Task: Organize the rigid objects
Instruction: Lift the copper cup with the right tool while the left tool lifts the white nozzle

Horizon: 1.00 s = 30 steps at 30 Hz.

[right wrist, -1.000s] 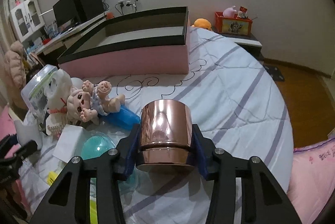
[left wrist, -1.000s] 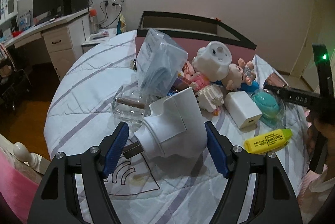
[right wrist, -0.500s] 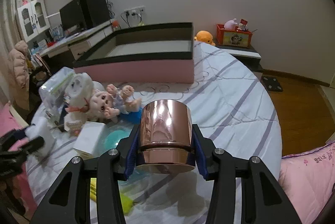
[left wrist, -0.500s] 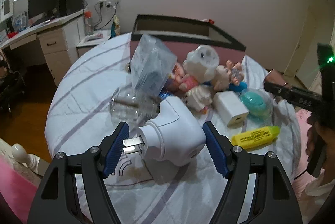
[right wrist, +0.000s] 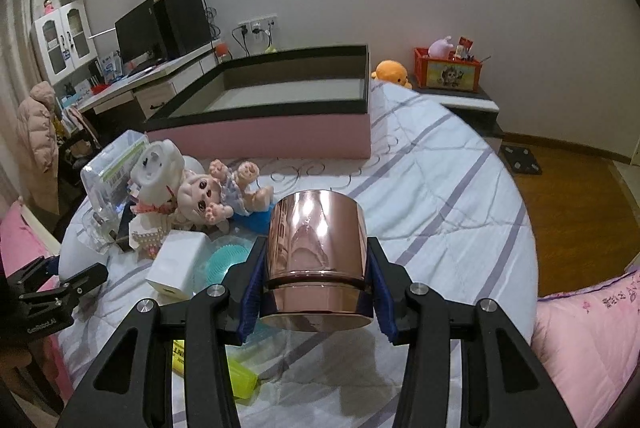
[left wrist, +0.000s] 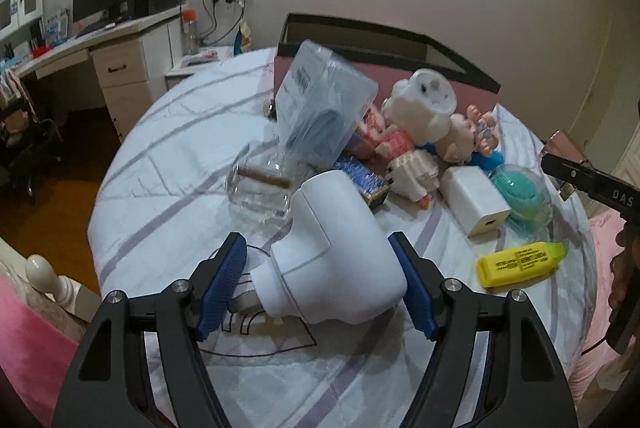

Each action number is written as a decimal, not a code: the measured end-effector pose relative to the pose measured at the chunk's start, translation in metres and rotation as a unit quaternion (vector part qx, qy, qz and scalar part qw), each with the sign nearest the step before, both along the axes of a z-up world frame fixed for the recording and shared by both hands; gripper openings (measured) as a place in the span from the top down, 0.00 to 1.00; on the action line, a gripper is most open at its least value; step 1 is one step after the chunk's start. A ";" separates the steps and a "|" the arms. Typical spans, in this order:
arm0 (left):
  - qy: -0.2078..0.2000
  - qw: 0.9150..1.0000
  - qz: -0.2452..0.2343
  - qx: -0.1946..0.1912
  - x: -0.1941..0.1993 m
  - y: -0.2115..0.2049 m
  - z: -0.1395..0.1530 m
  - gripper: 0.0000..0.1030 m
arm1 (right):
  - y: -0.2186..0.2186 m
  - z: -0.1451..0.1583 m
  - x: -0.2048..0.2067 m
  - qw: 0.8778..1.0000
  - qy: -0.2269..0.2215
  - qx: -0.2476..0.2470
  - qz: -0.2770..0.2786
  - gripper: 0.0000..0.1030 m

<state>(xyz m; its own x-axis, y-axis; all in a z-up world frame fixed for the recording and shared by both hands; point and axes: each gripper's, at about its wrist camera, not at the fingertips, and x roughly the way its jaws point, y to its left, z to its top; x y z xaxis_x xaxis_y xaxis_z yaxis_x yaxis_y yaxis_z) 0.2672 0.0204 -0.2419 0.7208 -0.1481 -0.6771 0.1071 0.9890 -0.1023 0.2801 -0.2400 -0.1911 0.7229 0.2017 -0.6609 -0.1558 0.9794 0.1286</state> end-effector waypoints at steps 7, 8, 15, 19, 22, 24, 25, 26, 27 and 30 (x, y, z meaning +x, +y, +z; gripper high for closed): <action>-0.047 0.999 -0.019 -0.007 -0.005 -0.004 0.041 0.35 | 0.014 0.018 0.002 1.000 -0.019 0.000 0.018 0.54; -0.052 0.998 -0.026 -0.005 -0.003 -0.006 0.047 0.53 | 0.018 0.021 0.003 1.000 -0.022 0.000 0.022 0.54; -0.006 1.000 -0.001 0.006 0.013 -0.008 0.013 0.38 | 0.037 0.019 0.010 0.999 -0.017 0.006 0.045 0.54; 0.010 1.000 0.015 0.002 0.009 -0.017 -0.011 0.25 | 0.050 0.008 0.003 1.000 -0.025 0.002 0.013 0.54; -0.020 1.000 0.007 0.016 0.002 -0.024 -0.002 0.18 | 0.065 -0.002 -0.001 0.999 -0.031 0.045 0.003 0.54; -0.021 1.000 0.007 -0.002 -0.001 -0.016 0.003 0.17 | 0.073 -0.003 -0.002 0.999 -0.039 0.034 0.009 0.54; -0.020 1.000 0.004 -0.008 -0.003 -0.014 0.005 0.15 | 0.071 -0.001 -0.003 0.999 -0.042 0.034 0.008 0.54; -0.021 1.000 0.004 -0.016 -0.007 -0.011 0.009 0.14 | 0.067 0.000 -0.004 0.999 -0.038 0.037 0.005 0.54; -0.022 1.000 0.003 -0.017 -0.010 -0.011 0.012 0.12 | 0.064 0.001 -0.005 0.999 -0.039 0.035 0.002 0.54; -0.030 0.999 -0.033 -0.024 -0.025 -0.023 0.023 0.10 | 0.055 0.002 -0.009 0.999 -0.036 0.033 0.004 0.54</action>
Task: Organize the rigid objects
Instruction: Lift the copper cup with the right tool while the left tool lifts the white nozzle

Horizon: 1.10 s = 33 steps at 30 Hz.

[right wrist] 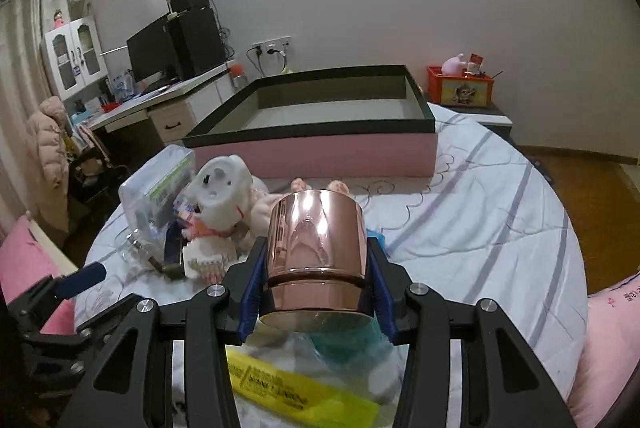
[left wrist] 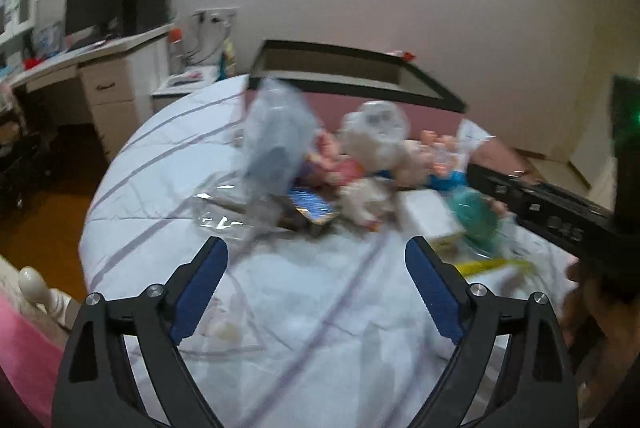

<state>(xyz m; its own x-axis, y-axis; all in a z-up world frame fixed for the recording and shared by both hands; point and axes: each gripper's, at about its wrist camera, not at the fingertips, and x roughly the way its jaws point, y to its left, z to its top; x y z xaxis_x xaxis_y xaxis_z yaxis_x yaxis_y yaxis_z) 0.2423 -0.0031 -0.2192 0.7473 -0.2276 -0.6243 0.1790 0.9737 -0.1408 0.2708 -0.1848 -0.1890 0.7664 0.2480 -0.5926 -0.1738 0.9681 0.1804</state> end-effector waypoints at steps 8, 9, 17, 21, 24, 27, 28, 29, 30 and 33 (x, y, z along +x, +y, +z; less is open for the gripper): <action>0.019 0.998 -0.052 -0.022 -0.029 -0.036 0.001 0.04 | -0.023 0.008 -0.031 1.000 -0.007 -0.010 -0.009 0.54; 0.029 0.998 -0.058 -0.029 -0.031 -0.040 -0.003 0.04 | -0.027 0.009 -0.035 1.000 -0.009 -0.008 -0.012 0.54; 0.032 0.997 -0.065 0.034 -0.036 -0.085 -0.022 0.04 | -0.052 0.000 -0.048 1.000 0.005 -0.002 -0.020 0.54; 0.049 0.996 -0.045 0.056 -0.021 -0.085 -0.031 0.17 | -0.053 -0.005 -0.049 1.000 0.012 0.005 -0.008 0.54; 0.041 0.996 -0.055 0.053 -0.019 -0.084 -0.025 0.37 | -0.051 -0.007 -0.050 1.000 0.013 0.006 -0.003 0.54; 0.036 0.996 -0.062 0.052 -0.017 -0.080 -0.024 0.37 | -0.049 -0.007 -0.048 1.000 0.013 0.007 0.004 0.54; 0.037 0.997 -0.058 0.047 -0.016 -0.075 -0.023 0.37 | -0.047 -0.007 -0.047 1.000 0.014 0.006 0.006 0.54; 0.038 0.997 -0.057 0.043 -0.014 -0.072 -0.021 0.37 | -0.045 -0.006 -0.046 1.000 0.013 0.005 0.009 0.54; 0.034 0.997 -0.051 0.043 -0.014 -0.069 -0.019 0.37 | -0.043 -0.006 -0.045 1.000 0.013 0.003 0.012 0.54; 0.021 0.998 -0.046 0.045 -0.013 -0.061 -0.007 0.37 | -0.037 -0.002 -0.042 1.000 0.009 0.001 0.018 0.54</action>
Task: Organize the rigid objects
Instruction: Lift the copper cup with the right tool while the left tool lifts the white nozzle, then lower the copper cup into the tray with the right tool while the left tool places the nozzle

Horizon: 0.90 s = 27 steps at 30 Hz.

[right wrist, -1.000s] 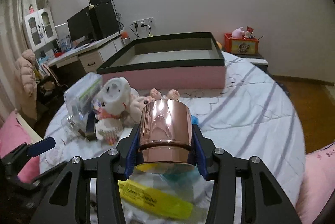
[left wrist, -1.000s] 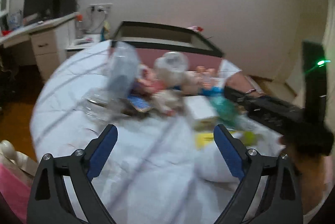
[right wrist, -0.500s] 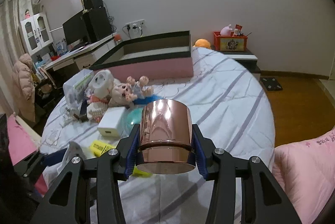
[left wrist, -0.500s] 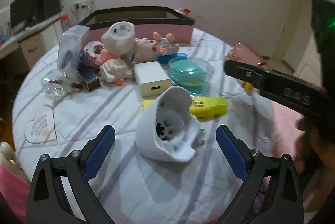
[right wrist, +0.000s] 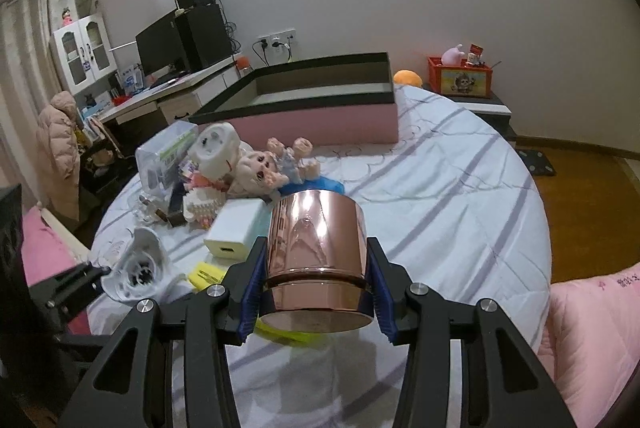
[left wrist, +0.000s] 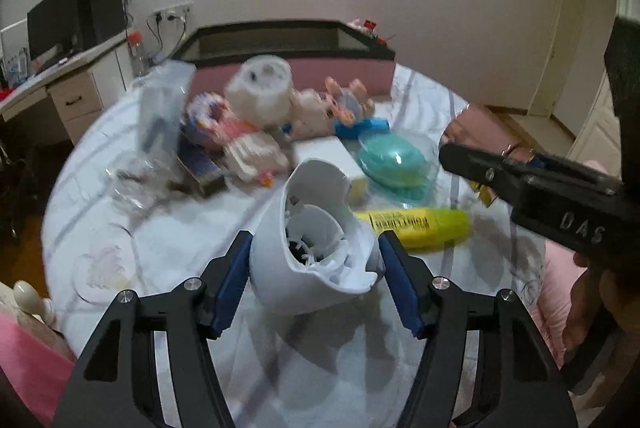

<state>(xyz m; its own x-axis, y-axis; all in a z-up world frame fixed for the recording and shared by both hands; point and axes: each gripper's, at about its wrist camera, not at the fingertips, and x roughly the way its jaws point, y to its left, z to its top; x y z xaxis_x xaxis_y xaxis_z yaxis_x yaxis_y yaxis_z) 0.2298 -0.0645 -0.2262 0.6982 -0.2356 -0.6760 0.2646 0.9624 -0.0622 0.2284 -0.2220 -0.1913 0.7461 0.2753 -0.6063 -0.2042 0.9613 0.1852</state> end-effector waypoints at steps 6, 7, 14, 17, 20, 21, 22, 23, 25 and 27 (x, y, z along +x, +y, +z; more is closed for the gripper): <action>-0.042 0.999 0.010 -0.011 0.016 0.017 0.042 0.37 | 0.014 0.022 0.012 1.000 -0.019 -0.011 0.014 0.54; -0.049 0.999 0.012 -0.013 0.022 0.020 0.050 0.37 | 0.017 0.026 0.016 1.000 -0.022 -0.014 0.017 0.54; -0.086 0.996 0.016 0.000 0.074 0.029 0.091 0.37 | 0.038 0.061 0.063 0.998 -0.041 -0.034 0.036 0.54; -0.083 0.996 0.011 -0.007 0.116 0.032 0.101 0.37 | 0.045 0.071 0.098 0.998 -0.039 -0.045 0.037 0.54; -0.062 0.998 -0.001 -0.020 0.162 0.034 0.100 0.37 | 0.050 0.072 0.137 0.997 -0.024 -0.056 0.038 0.54; -0.053 0.998 -0.003 -0.023 0.175 0.034 0.098 0.37 | 0.052 0.070 0.150 0.997 -0.018 -0.062 0.036 0.54; -0.042 0.999 -0.001 -0.014 0.193 0.033 0.095 0.37 | 0.053 0.068 0.160 0.997 -0.013 -0.069 0.034 0.54; -0.037 0.999 0.002 0.001 0.208 0.031 0.093 0.37 | 0.055 0.064 0.174 0.997 -0.006 -0.074 0.032 0.54; -0.012 1.000 -0.006 0.005 0.237 0.030 0.085 0.37 | 0.056 0.056 0.200 0.996 0.015 -0.078 0.030 0.54; 0.018 1.000 -0.011 0.008 0.265 0.028 0.073 0.37 | 0.056 0.045 0.226 0.996 0.038 -0.079 0.027 0.54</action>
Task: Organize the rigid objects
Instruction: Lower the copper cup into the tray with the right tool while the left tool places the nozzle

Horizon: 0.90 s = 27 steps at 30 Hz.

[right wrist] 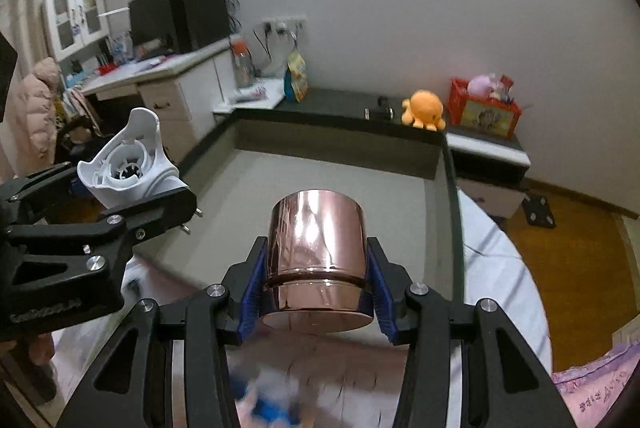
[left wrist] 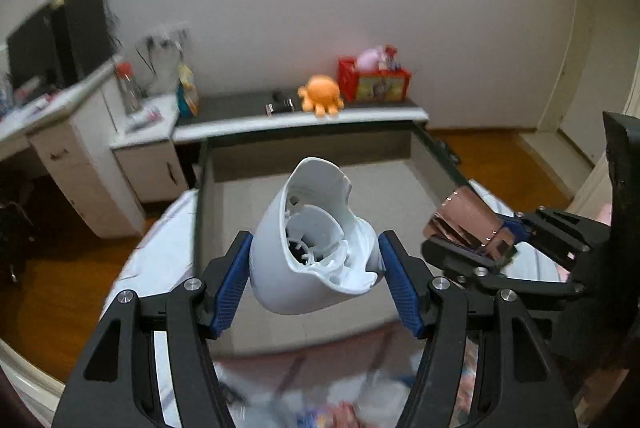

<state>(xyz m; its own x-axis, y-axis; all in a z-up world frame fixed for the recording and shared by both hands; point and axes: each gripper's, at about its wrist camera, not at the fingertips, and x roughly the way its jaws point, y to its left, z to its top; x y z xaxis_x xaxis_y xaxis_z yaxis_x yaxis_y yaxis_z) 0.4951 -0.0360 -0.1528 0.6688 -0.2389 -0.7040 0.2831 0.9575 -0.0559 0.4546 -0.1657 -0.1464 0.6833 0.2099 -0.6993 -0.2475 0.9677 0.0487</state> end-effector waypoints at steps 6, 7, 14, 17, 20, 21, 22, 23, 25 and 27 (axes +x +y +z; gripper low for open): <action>0.056 0.998 -0.002 0.022 0.051 -0.008 -0.030 0.37 | 0.002 -0.035 0.048 0.998 0.061 -0.008 -0.005 0.54; 0.067 0.998 -0.001 0.020 0.055 -0.008 -0.034 0.37 | 0.002 -0.038 0.051 0.998 0.066 -0.007 -0.006 0.54; 0.095 0.995 0.002 0.041 0.061 -0.014 -0.041 0.24 | -0.002 -0.051 0.060 0.996 0.085 0.001 -0.014 0.53; 0.082 0.996 0.014 0.028 0.053 -0.006 -0.033 0.10 | -0.008 -0.040 0.054 0.997 0.062 -0.007 -0.036 0.31; 0.056 0.998 0.021 0.004 0.035 0.008 -0.016 0.07 | -0.012 -0.023 0.041 0.998 0.039 0.000 -0.039 0.21; 0.044 0.999 0.022 0.000 0.028 0.011 -0.010 0.03 | -0.012 -0.015 0.033 0.999 0.028 0.001 -0.039 0.21; 0.027 0.999 0.023 -0.004 0.018 0.015 -0.003 0.02 | -0.012 -0.008 0.026 0.999 0.019 0.002 -0.035 0.21; 0.003 1.000 0.026 -0.011 0.002 0.021 0.007 0.02 | -0.011 0.001 0.016 1.000 0.008 0.004 -0.029 0.21; -0.039 0.999 0.031 -0.020 -0.026 0.033 0.022 0.00 | -0.009 0.018 -0.006 0.999 -0.019 0.003 -0.026 0.18; -0.083 0.995 0.048 -0.023 -0.059 0.043 0.038 0.00 | -0.009 0.037 -0.037 0.998 -0.054 0.006 -0.022 0.15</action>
<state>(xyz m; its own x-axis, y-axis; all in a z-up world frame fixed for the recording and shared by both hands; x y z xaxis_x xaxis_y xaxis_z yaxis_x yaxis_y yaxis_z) 0.4364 0.0075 -0.1151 0.7964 -0.1966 -0.5719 0.1987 0.9782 -0.0596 0.4179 -0.1745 -0.1093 0.7640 0.1852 -0.6181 -0.2088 0.9773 0.0348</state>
